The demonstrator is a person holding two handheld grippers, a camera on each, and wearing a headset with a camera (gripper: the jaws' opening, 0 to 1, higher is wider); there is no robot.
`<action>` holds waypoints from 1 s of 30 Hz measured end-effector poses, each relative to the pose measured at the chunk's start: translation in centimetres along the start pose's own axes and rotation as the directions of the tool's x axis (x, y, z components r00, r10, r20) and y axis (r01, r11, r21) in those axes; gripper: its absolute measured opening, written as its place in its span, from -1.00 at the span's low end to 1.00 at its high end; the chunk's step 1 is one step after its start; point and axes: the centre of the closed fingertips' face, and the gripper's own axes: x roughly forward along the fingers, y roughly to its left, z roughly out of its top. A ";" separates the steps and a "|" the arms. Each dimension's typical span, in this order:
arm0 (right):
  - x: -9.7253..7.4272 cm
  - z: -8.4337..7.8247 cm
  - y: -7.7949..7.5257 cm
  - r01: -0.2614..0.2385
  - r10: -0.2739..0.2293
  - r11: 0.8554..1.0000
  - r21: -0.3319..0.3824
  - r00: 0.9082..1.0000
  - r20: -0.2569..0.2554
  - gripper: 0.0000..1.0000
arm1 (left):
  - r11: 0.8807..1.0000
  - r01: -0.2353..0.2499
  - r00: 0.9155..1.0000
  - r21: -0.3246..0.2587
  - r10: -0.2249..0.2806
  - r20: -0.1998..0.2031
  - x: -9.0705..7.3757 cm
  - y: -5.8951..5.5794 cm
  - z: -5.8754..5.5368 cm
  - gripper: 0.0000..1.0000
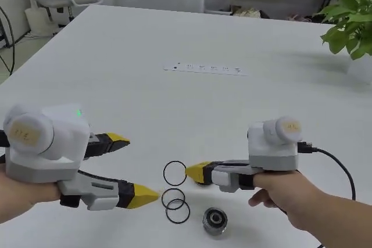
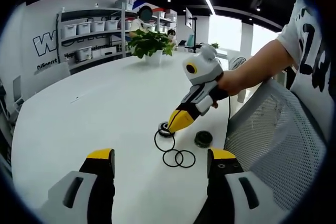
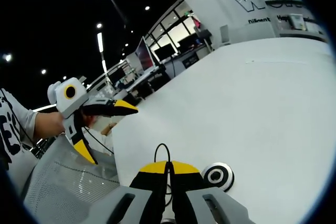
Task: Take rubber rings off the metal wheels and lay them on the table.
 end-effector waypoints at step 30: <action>2.2 -2.6 -0.9 0.066 -0.073 0.996 -0.056 0.988 -0.137 -1.00 | 0.999 -0.040 0.999 -0.021 0.040 -0.014 -1.2 0.7 -1.0 0.38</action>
